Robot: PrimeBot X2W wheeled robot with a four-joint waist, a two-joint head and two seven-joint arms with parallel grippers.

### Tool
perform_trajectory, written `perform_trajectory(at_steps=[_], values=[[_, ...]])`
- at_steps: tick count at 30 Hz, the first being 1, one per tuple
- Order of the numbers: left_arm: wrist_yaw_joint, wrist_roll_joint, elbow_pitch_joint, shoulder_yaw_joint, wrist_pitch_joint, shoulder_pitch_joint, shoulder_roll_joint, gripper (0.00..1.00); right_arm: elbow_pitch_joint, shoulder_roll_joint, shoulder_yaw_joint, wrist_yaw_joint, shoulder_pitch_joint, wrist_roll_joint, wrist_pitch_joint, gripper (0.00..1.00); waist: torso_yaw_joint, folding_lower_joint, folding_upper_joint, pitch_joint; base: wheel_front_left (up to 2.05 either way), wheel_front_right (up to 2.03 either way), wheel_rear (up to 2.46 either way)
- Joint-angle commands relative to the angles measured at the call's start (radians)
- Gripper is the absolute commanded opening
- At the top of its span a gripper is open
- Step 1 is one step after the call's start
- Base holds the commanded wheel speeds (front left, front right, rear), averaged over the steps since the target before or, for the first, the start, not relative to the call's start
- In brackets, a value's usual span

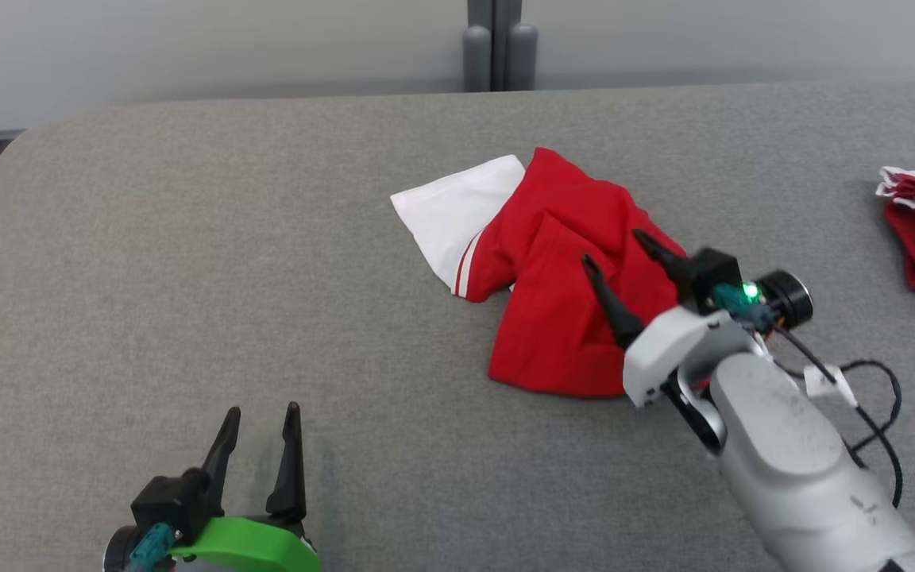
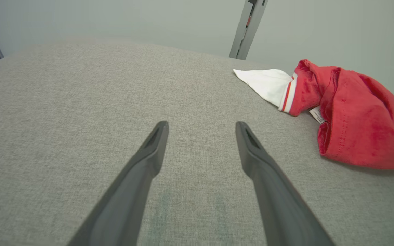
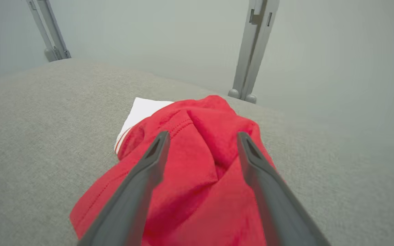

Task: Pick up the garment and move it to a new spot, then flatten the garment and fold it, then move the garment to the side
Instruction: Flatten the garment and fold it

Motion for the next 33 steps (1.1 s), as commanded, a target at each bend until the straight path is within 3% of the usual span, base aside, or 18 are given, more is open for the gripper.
perform_trajectory(at_steps=[1, 8, 14, 20, 31, 32, 33], values=[[-0.003, -0.009, 0.006, -0.003, 0.0, -0.025, 0.003, 1.0, 0.028, -0.003, 0.02, -0.002, -0.048, 0.031, 0.028, 1.0, 0.055, 0.0, 0.0, 0.051, 0.0, 0.0, 0.0], [-0.003, -0.052, 0.023, -0.059, 0.0, -0.086, 0.003, 1.0, 0.171, -0.023, 0.19, -0.002, -0.328, 0.112, 0.137, 1.0, 0.148, 0.0, 0.0, 0.1, 0.0, 0.0, 0.0], [-0.003, -0.072, 0.028, -0.094, 0.0, -0.112, 0.002, 1.0, 0.28, -0.024, 0.311, -0.002, -0.467, 0.17, 0.192, 1.0, 0.224, 0.0, 0.0, 0.135, 0.0, 0.0, 0.0], [-0.003, -0.096, 0.022, -0.127, 0.0, -0.132, 0.002, 1.0, 0.425, -0.017, 0.411, -0.002, -0.534, 0.279, 0.298, 1.0, 0.301, 0.0, 0.0, 0.175, 0.0, 0.0, 0.0], [-0.003, -0.111, 0.004, -0.155, 0.0, -0.149, 0.002, 1.0, 0.584, -0.03, 0.441, -0.002, -0.528, 0.353, 0.381, 1.0, 0.351, 0.0, 0.0, 0.222, 0.0, 0.0, 0.0], [-0.003, -0.114, 0.002, -0.154, 0.0, -0.15, 0.002, 1.0, 0.604, -0.035, 0.441, -0.002, -0.518, 0.347, 0.397, 0.6, 0.35, 0.0, 0.0, 0.228, 0.0, 0.0, 0.0], [-0.003, -0.116, 0.004, -0.153, 0.0, -0.151, 0.002, 1.0, 0.611, -0.035, 0.439, -0.002, -0.517, 0.348, 0.402, 0.31, 0.35, 0.0, 0.0, 0.232, 0.0, 0.0, 0.0]])
